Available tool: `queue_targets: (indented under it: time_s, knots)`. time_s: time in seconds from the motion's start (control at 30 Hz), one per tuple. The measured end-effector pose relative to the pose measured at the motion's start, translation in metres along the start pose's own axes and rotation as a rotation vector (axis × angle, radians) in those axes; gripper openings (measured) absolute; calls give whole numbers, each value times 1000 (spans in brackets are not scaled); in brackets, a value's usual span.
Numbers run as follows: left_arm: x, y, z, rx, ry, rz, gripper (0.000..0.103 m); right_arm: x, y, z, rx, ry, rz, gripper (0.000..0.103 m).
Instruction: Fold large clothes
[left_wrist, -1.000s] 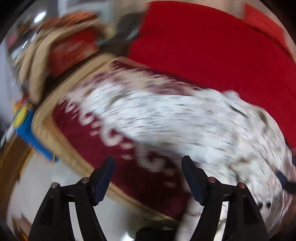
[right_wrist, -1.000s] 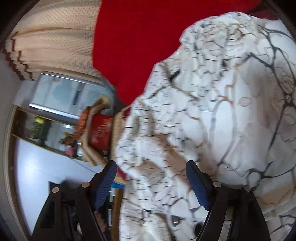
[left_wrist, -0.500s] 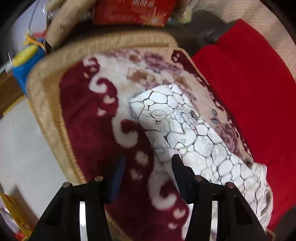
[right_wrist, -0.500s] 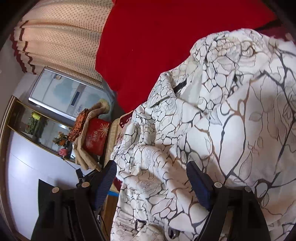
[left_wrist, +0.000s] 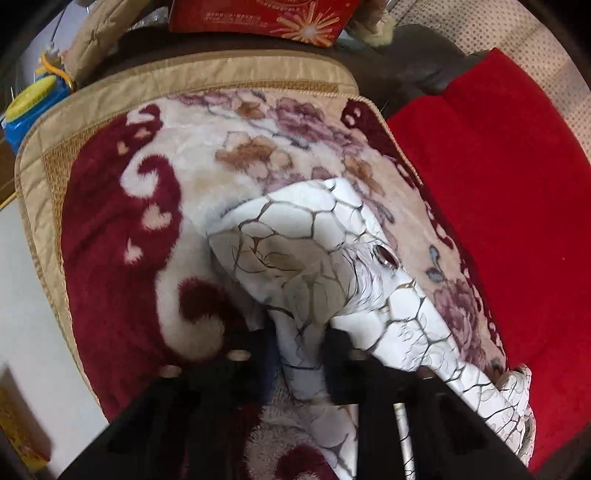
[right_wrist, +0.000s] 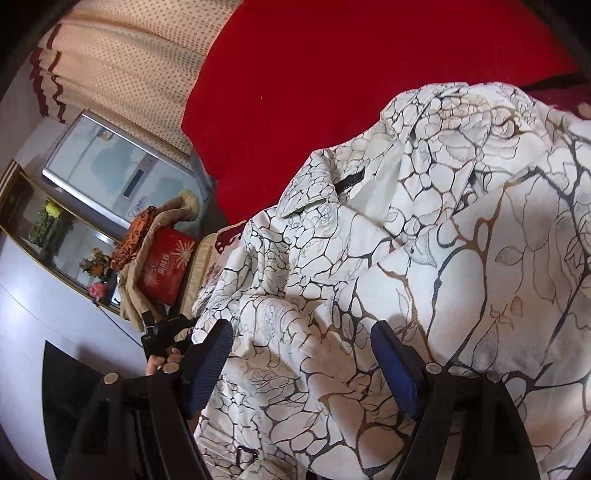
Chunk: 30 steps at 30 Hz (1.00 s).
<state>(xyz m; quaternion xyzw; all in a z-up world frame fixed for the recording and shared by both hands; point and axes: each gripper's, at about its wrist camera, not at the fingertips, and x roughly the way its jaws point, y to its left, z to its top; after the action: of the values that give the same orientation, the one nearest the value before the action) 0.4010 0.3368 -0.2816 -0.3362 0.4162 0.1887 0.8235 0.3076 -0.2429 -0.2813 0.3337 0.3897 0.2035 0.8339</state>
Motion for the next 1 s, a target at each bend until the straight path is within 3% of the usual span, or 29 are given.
queue_targets:
  time_s: [0.07, 0.23, 0.4, 0.6, 0.77, 0.83, 0.87, 0.9, 0.97, 1.0]
  knots:
    - [-10, -5, 1, 21, -16, -4, 9, -3, -1, 0, -1, -12, -10, 78]
    - [-72, -54, -11, 230, -139, -16, 8, -16, -6, 3, 17, -52, -18, 78]
    - [-153, -127, -46, 445, -226, -132, 8, -47, -19, 10, 72, -132, -9, 78]
    - [-239, -234, -139, 767, -280, -273, 8, -100, -37, 18, 137, -254, 14, 78]
    - [-273, -299, -224, 963, -209, -393, 9, -145, -53, 23, 196, -351, 48, 78]
    - [-277, -320, -261, 1055, -128, -471, 15, -161, -59, 25, 218, -386, 64, 80]
    - [-277, -329, -277, 1104, -85, -493, 29, -168, -63, 25, 233, -399, 73, 80]
    - [-277, -335, -293, 1146, -48, -506, 50, -176, -69, 26, 255, -412, 90, 80]
    - [-280, -339, -314, 1208, -30, -543, 73, -183, -77, 28, 287, -420, 109, 80]
    - [-282, -339, -318, 1227, -38, -566, 77, -185, -80, 29, 298, -421, 113, 80]
